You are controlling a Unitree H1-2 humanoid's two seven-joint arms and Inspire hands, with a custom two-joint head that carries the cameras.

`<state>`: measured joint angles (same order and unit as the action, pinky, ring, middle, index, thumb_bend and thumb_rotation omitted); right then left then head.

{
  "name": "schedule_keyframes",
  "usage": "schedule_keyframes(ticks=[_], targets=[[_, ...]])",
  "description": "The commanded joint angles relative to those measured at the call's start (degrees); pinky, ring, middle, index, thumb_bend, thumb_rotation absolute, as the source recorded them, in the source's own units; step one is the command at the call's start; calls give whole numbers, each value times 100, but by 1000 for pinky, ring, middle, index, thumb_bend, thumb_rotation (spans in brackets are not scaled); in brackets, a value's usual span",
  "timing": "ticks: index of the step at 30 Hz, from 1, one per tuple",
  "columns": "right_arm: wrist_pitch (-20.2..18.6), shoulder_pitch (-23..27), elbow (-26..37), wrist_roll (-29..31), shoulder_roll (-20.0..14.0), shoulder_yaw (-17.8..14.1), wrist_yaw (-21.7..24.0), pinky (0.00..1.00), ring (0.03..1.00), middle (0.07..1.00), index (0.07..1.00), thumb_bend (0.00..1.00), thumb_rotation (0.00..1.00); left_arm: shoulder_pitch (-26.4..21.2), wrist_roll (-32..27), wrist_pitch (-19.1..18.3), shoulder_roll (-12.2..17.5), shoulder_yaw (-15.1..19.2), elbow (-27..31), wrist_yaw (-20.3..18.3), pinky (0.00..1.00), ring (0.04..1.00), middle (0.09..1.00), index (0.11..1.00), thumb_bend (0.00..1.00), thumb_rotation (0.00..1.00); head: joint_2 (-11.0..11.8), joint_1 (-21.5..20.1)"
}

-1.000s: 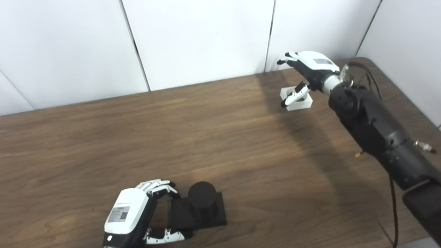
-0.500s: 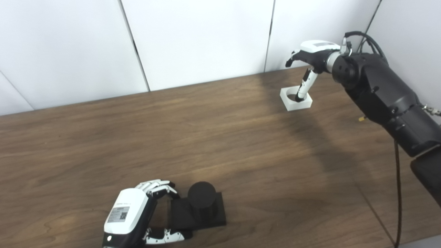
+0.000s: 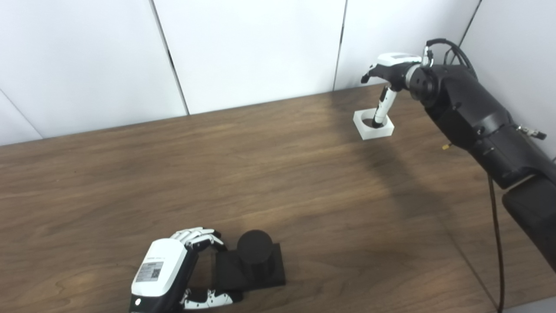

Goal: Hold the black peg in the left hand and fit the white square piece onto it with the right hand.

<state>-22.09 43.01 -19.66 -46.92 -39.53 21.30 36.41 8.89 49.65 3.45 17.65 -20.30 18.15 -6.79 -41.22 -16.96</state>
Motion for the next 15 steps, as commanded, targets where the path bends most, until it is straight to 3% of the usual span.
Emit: schedule_keyframes(ticks=[1, 15], targets=[[-4, 433, -15, -122, -32, -4, -141, 1000, 1000, 997, 880, 990, 185, 140, 107, -37, 84, -87, -90, -225, 794, 797, 755, 489, 516, 45, -19, 93], [-22, 439, -265, -227, 13, 260, -77, 1000, 1000, 995, 871, 987, 218, 153, 183, 92, 10, -85, -154, 59, 805, 803, 747, 489, 517, 46, -19, 117]])
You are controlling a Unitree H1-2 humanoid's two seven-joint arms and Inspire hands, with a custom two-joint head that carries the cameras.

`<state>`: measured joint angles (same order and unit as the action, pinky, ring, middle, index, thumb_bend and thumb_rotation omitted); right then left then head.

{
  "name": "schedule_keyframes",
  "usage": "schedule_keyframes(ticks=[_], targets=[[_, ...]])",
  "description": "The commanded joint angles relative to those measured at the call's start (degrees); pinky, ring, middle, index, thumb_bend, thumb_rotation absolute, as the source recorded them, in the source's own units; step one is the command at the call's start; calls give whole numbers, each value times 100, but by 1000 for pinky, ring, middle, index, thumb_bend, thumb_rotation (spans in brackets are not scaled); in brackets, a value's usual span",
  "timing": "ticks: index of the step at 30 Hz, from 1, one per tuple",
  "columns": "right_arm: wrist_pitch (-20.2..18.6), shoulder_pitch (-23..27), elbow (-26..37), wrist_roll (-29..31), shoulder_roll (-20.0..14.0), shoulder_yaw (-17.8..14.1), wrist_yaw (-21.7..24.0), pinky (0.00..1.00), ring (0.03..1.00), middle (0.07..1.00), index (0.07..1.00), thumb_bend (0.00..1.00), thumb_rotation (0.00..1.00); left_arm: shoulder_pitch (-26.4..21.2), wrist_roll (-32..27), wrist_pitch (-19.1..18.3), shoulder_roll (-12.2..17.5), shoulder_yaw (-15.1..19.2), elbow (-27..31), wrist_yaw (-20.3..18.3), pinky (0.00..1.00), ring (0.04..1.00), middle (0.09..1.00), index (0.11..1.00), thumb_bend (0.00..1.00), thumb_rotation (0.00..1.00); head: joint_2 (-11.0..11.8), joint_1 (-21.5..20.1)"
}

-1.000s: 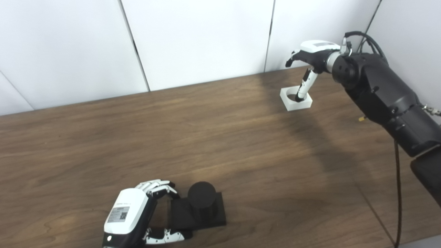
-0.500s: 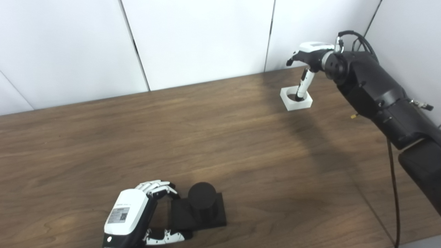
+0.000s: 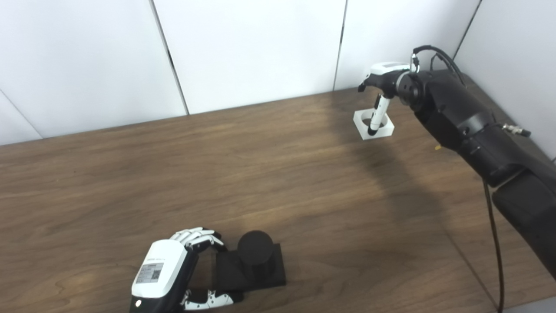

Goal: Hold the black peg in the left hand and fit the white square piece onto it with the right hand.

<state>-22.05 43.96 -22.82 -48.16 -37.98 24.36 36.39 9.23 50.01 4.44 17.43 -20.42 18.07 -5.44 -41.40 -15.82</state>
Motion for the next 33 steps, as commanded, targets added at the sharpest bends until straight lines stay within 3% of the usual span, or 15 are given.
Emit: schedule_keyframes(ticks=[1, 26, 33], targets=[[-40, 344, 29, -111, -134, -36, -68, 1000, 1000, 995, 869, 989, 217, 122, 146, 1, 19, -65, -147, -51, 806, 804, 746, 489, 517, 45, -1, 3], [-80, 373, -135, -311, -148, 154, 203, 1000, 1000, 994, 875, 1000, 243, 149, 167, 57, -16, -31, -153, 59, 798, 797, 741, 488, 517, 45, -42, 36], [-112, 319, -146, -316, -144, 147, 234, 1000, 1000, 994, 874, 965, 210, 166, 161, 33, -14, -24, -96, 22, 796, 797, 740, 488, 517, 44, -65, 34]])
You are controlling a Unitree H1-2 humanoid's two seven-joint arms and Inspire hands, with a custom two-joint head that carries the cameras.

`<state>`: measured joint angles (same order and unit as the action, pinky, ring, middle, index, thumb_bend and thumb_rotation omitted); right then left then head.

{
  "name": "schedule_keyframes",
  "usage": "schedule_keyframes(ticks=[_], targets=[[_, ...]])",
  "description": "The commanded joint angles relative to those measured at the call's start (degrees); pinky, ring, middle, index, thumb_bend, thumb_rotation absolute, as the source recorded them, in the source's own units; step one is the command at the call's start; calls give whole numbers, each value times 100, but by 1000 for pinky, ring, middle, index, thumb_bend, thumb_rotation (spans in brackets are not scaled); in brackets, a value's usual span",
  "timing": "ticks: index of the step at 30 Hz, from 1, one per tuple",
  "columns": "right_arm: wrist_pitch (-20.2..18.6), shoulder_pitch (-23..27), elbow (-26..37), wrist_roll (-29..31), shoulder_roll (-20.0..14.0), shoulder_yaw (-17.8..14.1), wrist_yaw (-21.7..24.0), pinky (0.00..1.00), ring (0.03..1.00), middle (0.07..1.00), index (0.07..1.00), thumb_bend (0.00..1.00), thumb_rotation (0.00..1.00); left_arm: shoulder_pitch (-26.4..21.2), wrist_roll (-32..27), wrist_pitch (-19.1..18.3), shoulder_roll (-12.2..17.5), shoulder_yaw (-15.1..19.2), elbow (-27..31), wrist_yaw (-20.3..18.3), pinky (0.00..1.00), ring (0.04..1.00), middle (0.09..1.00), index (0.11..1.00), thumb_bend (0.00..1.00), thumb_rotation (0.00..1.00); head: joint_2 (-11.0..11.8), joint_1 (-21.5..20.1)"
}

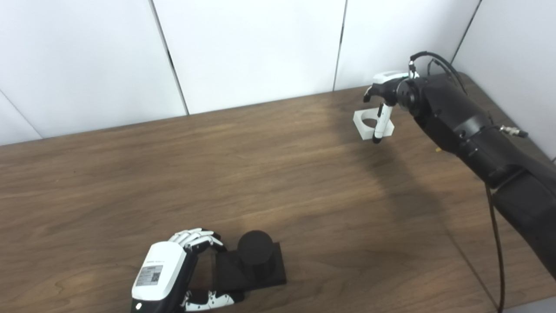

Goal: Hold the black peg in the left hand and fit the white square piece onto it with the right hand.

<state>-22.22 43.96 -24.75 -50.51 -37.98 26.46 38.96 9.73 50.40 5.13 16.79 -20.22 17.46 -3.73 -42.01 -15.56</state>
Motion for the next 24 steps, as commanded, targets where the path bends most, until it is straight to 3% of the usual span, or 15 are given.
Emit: schedule_keyframes(ticks=[1, 12, 17, 19, 24], targets=[[-101, 307, 47, -81, -142, -65, -28, 1000, 1000, 993, 874, 959, 205, 118, 116, -40, 51, -43, -31, -155, 796, 796, 740, 488, 517, 44, -12, 9], [-90, 233, 65, -119, -161, -18, 15, 1000, 1000, 982, 849, 896, 209, 116, 116, -46, 60, -33, -25, -163, 799, 799, 743, 488, 517, 45, -34, 0], [-76, 157, 134, 17, -152, -136, -64, 1000, 1000, 943, 772, 861, 210, 114, 109, -70, 59, -32, -5, -204, 804, 803, 745, 488, 517, 45, -34, 0], [-49, 105, 171, 93, -145, -219, -152, 999, 991, 883, 717, 830, 161, 110, 110, -75, 60, -29, 19, -221, 804, 802, 745, 488, 517, 45, -64, -7], [-25, -13, 180, 206, -103, -371, -330, 992, 983, 850, 653, 809, 127, 103, 121, -63, 57, -16, 8, -216, 800, 800, 744, 488, 517, 45, -73, -2]])
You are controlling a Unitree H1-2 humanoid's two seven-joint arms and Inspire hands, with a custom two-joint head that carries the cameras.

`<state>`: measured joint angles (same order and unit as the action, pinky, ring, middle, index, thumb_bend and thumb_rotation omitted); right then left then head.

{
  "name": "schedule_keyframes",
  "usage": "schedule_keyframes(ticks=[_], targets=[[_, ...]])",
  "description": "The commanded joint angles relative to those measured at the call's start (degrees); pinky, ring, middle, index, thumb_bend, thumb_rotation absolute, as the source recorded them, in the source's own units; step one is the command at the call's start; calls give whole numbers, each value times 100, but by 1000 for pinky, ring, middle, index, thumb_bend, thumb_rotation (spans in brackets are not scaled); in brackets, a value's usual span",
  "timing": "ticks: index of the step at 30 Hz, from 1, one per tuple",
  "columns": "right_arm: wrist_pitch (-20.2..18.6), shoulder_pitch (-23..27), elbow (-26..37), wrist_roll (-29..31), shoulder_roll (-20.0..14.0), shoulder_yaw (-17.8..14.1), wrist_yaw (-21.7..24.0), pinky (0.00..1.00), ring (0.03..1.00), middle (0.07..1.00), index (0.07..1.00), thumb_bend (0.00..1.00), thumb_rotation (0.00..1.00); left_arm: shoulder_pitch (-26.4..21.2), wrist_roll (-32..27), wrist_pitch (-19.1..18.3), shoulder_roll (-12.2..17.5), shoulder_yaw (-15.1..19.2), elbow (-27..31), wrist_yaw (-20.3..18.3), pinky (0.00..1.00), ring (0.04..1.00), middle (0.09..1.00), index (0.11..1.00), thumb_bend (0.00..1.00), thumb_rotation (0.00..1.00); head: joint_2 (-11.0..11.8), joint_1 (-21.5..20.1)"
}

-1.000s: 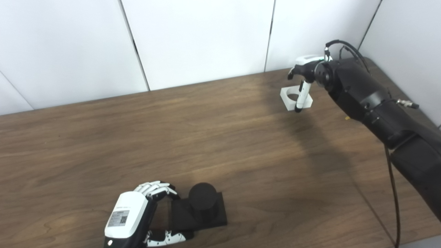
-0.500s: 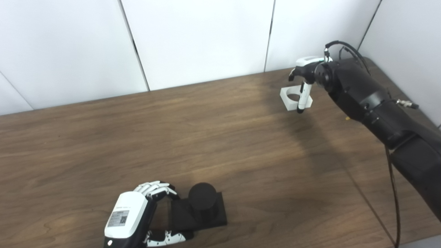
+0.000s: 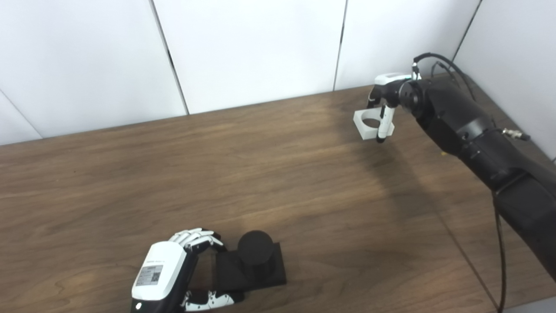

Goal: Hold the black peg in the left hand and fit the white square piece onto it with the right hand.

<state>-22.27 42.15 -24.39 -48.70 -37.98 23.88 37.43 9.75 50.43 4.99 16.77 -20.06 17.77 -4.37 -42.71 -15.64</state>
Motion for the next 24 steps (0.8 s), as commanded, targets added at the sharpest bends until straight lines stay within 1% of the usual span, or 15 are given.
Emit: schedule_keyframes(ticks=[1, 3, 4, 6, 9, 12, 14, 15, 16, 17, 21, 24], targets=[[-25, 154, 135, 37, -95, -129, -206, 990, 981, 849, 645, 807, 125, 100, 116, -45, 57, -29, -25, -148, 799, 800, 744, 488, 517, 45, -3, 6], [-29, 109, 148, 85, -83, -165, -263, 961, 970, 840, 613, 791, 113, 100, 105, -30, 57, -25, -37, -134, 798, 799, 743, 488, 518, 45, -3, 6], [-20, 90, 148, 104, -79, -176, -296, 960, 970, 839, 612, 790, 112, 99, 103, -26, 62, -23, -38, -134, 798, 799, 743, 488, 518, 45, -11, -2], [26, 51, 156, 127, -79, -190, -377, 951, 966, 830, 626, 785, 106, 100, 105, -26, 66, -18, -38, -138, 799, 800, 744, 488, 517, 45, -13, -11], [91, -1, 163, 138, -87, -197, -529, 967, 975, 825, 638, 780, 101, 105, 90, -43, 60, -8, -29, -154, 801, 801, 745, 488, 517, 45, -13, -11], [222, -83, 210, 158, -106, -225, -775, 945, 969, 827, 645, 753, 103, 104, 35, -71, 54, -3, 3, -221, 807, 804, 748, 488, 517, 45, -42, -12], [386, -180, 206, 166, -101, -256, -1094, 930, 954, 820, 633, 752, 104, 114, -38, -101, 37, -6, 51, -297, 810, 805, 751, 488, 517, 45, -48, -1], [441, -209, 196, 169, -97, -265, -1199, 926, 946, 818, 565, 640, 121, 118, -61, -103, 29, -5, 64, -316, 808, 803, 750, 488, 517, 46, -48, -1], [530, -247, 178, 189, -92, -283, -1331, 923, 941, 817, 523, 570, 131, 124, -77, -107, 21, -4, 79, -332, 807, 802, 750, 488, 517, 46, -51, 4], [586, -267, 162, 204, -90, -295, -1408, 920, 933, 814, 508, 547, 134, 128, -81, -107, 15, -2, 86, -341, 805, 800, 749, 488, 517, 46, -51, 4], [868, -420, 136, 275, -60, -390, -1919, 880, 895, 786, 489, 523, 132, 130, -115, -93, 5, 16, 75, -306, 797, 796, 746, 488, 517, 46, -48, 8], [899, -466, 165, 258, -53, -392, -2011, 867, 880, 769, 486, 522, 130, 114, -114, -123, 5, 23, 81, -358, 798, 798, 748, 488, 517, 46, -32, 3]])
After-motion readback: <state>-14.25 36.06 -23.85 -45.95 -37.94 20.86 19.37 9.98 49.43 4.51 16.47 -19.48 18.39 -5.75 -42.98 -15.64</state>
